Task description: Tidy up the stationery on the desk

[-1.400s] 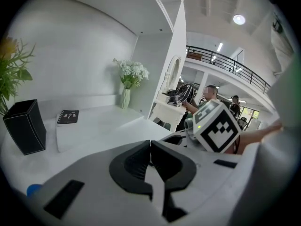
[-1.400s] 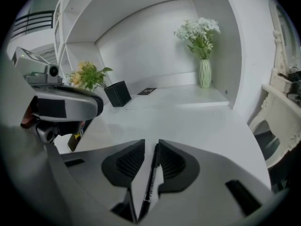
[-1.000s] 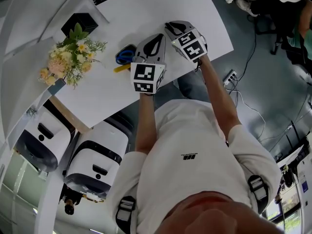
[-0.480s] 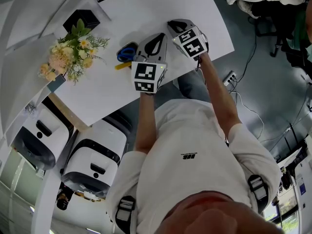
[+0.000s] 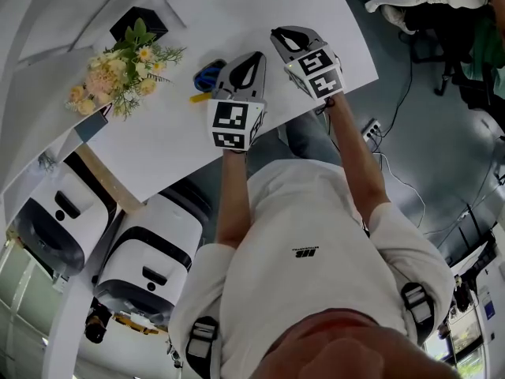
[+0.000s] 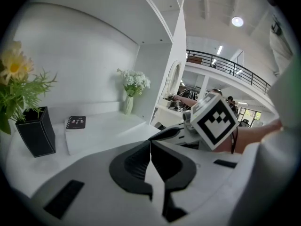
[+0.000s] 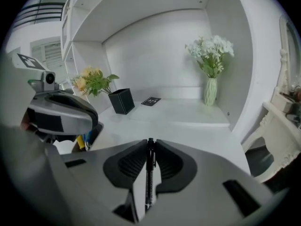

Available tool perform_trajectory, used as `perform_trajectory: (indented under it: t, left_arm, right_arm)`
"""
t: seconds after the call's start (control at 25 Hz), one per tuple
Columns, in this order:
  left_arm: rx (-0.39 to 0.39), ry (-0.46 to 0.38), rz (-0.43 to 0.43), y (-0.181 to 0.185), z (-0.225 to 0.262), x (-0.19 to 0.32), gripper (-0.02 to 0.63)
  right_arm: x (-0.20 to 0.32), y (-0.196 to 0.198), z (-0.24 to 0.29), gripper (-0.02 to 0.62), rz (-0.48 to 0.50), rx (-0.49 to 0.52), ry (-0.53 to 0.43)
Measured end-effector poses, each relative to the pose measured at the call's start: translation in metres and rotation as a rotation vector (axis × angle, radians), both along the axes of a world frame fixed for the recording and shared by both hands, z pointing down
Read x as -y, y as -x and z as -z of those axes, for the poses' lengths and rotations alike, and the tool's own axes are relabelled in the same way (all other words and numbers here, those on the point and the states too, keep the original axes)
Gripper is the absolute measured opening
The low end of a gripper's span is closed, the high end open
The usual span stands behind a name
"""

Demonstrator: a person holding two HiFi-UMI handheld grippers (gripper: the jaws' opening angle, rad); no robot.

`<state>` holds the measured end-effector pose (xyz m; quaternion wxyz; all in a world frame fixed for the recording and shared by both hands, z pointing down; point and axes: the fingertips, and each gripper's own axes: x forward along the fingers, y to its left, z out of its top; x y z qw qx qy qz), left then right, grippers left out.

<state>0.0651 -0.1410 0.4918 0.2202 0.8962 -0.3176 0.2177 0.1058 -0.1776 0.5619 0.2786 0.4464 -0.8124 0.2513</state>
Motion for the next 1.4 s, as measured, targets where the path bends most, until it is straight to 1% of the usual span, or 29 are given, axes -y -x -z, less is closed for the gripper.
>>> perform_trajectory:
  t: [0.2,0.4,0.68,1.12,1.4]
  left_arm:
    - [-0.006,-0.026,0.032,0.022,0.015,-0.006,0.000]
    - [-0.007,-0.053,0.076,0.050,0.027,-0.013,0.000]
    - [-0.006,-0.068,0.154,0.093,0.034,-0.024,0.000]
    - [0.000,-0.068,0.246,0.141,0.035,-0.037,0.000]
    - [0.008,-0.058,0.292,0.163,0.031,-0.045,0.000]
  right_arm:
    - [-0.003,0.016,0.033,0.044,0.006,0.047,-0.076]
    - [-0.007,0.041,0.067,0.043,0.020,0.117,-0.132]
    - [-0.017,0.082,0.091,0.043,0.072,0.218,-0.160]
    - [-0.025,0.140,0.098,0.043,0.144,0.346,-0.188]
    - [-0.030,0.163,0.091,0.043,0.164,0.399,-0.206]
